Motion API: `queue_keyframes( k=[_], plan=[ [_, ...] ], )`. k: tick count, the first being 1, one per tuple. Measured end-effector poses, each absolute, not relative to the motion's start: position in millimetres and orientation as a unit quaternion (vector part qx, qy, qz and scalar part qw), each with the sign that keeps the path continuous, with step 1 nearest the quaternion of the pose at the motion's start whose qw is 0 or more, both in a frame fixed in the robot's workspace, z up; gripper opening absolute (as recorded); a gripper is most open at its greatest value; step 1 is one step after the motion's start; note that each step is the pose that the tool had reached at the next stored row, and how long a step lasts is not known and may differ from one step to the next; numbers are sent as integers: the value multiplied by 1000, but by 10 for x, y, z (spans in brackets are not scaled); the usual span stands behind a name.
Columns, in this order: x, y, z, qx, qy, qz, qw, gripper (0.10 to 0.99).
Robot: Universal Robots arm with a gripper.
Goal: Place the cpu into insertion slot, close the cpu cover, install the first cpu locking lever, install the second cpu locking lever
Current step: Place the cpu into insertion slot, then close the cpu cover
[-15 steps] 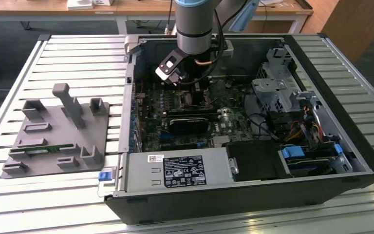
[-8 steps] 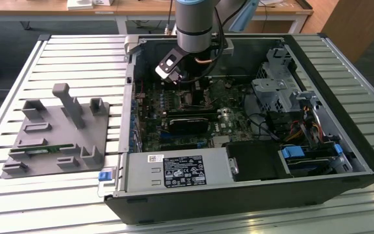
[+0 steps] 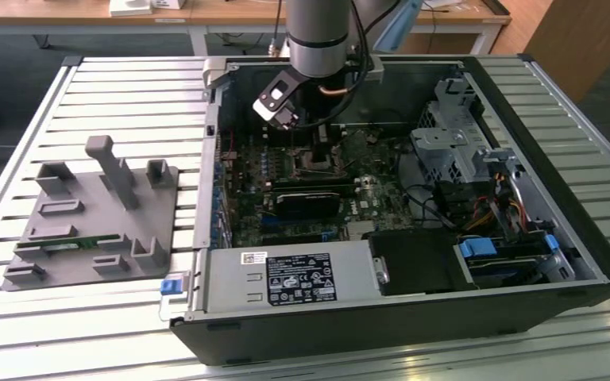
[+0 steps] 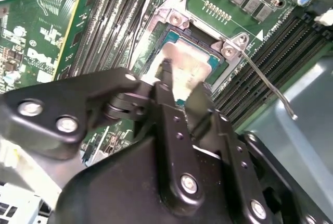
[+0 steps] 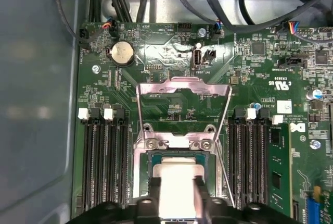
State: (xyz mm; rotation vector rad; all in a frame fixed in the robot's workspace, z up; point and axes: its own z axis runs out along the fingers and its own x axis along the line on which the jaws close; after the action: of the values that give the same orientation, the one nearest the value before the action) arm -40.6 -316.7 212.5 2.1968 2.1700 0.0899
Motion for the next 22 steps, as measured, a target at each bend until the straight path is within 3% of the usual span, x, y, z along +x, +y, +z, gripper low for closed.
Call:
queue_keyframes(
  k=[1,2,4,5,7,22],
  plan=[
    [-404,-3167,2136,711,702,29,26,349],
    [-402,-3167,2143,711,702,28,25,349],
    [-399,-3167,2151,711,702,28,25,231],
    [-397,-3167,2153,711,702,28,25,231],
    [-396,-3167,2156,711,702,27,24,114],
    [-394,-3167,2225,711,702,27,24,106]
  ],
)
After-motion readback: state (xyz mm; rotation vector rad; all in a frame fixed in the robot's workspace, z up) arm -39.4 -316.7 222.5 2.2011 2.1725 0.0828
